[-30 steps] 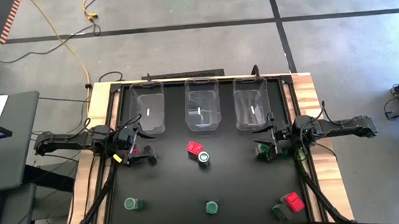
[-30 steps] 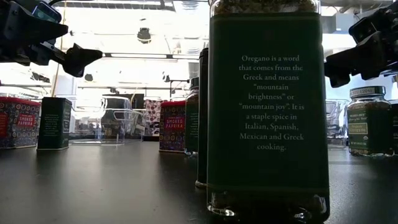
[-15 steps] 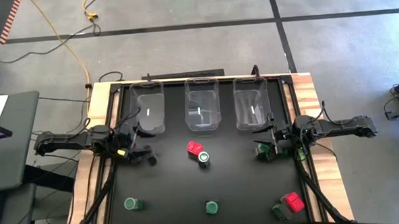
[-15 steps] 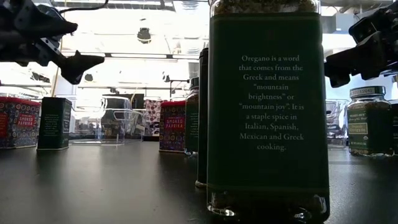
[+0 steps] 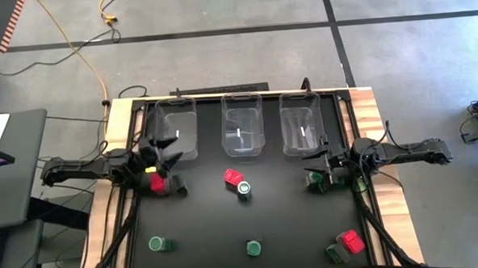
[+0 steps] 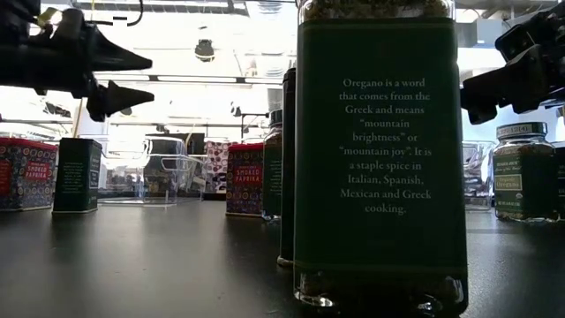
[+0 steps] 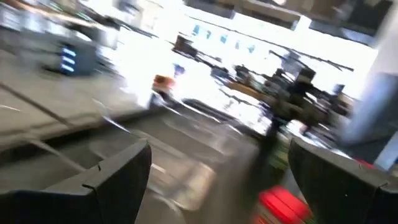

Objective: Sort spices by type
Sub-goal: Put the red seasoning can into the left transparent bin

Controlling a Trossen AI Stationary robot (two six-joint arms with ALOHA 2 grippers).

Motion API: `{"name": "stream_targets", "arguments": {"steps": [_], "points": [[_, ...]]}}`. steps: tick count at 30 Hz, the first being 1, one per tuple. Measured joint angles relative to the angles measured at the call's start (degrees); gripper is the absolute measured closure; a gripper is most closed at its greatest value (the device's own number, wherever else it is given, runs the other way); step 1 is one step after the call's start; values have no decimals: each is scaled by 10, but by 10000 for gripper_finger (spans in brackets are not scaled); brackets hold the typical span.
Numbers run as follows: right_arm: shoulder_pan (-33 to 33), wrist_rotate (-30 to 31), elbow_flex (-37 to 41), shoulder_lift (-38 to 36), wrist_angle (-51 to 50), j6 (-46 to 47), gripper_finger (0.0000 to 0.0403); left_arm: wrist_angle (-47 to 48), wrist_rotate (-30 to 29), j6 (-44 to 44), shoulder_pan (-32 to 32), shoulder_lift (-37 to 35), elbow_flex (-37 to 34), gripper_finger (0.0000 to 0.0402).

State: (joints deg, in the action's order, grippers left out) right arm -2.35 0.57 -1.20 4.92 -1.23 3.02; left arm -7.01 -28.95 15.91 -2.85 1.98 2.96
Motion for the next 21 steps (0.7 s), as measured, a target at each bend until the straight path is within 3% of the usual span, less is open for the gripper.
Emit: {"name": "stream_targets", "arguments": {"steps": [9, 16, 21], "points": [[0, 0, 0, 0, 0, 0, 196, -40, -106, -54, 0, 43, 53, 49], [0, 0, 0, 0, 0, 0, 196, -29, -146, -115, 0, 176, 182, 50], [0, 0, 0, 0, 0, 0, 196, 77, -146, -169, 2, 279, 317, 50]]}}
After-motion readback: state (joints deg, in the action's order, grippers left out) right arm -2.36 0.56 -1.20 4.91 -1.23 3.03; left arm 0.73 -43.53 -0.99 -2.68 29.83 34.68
